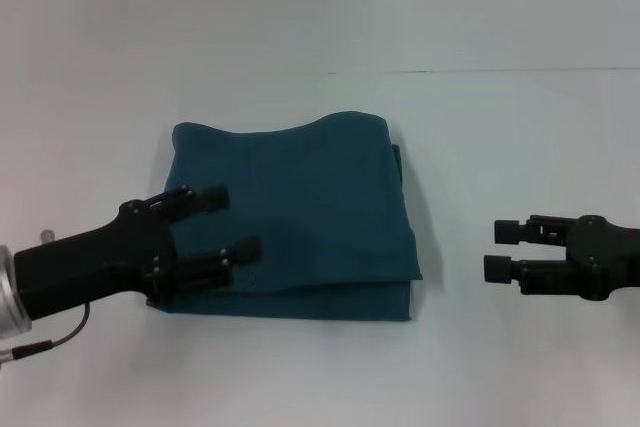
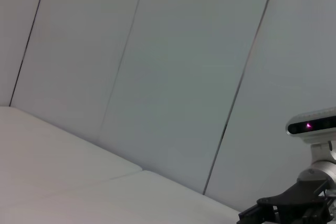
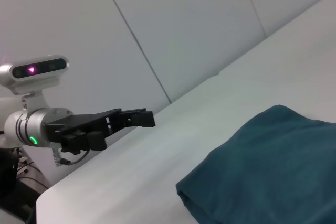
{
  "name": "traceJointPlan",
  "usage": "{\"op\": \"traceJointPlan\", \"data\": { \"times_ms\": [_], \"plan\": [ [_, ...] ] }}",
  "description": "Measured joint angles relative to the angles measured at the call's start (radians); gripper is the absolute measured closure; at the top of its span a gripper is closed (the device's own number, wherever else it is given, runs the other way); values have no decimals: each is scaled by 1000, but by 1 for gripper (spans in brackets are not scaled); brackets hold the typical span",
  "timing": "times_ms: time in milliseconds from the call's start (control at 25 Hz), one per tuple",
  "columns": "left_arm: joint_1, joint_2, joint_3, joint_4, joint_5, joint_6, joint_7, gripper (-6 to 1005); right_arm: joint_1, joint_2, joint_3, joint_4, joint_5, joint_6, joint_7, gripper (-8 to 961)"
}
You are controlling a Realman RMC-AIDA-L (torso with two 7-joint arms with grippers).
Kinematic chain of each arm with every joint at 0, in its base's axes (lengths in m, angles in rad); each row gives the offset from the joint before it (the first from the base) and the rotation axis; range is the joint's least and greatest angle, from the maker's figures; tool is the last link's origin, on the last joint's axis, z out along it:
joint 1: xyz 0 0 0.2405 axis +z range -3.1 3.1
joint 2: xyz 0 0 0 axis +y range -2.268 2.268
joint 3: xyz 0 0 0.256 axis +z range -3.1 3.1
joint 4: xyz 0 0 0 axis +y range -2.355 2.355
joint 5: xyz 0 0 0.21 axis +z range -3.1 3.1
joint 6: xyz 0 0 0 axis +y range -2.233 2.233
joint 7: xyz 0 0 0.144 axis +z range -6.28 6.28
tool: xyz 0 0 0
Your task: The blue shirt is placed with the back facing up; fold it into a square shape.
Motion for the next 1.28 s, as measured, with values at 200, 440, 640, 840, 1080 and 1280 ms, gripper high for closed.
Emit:
{"op": "traceJointPlan", "data": {
  "times_ms": [200,440,640,840,1080,1280],
  "plan": [
    [-18,4,16,-6,1,-14,-1,96,5,-18,-3,0,1,0,38,116],
    [-26,6,24,-5,14,-26,-6,96,10,-37,-5,0,1,-6,64,116],
    [-29,6,24,-4,48,-28,-7,96,13,-43,-8,0,1,-7,73,116],
    [-30,6,24,-4,55,-28,-8,96,23,-47,-25,0,1,-7,87,115],
    [-29,6,26,-6,61,-28,-8,96,27,-49,-29,0,0,-7,92,115],
    [-29,6,26,-6,70,-27,-8,97,28,-49,-29,0,0,-7,93,115]
  ]
}}
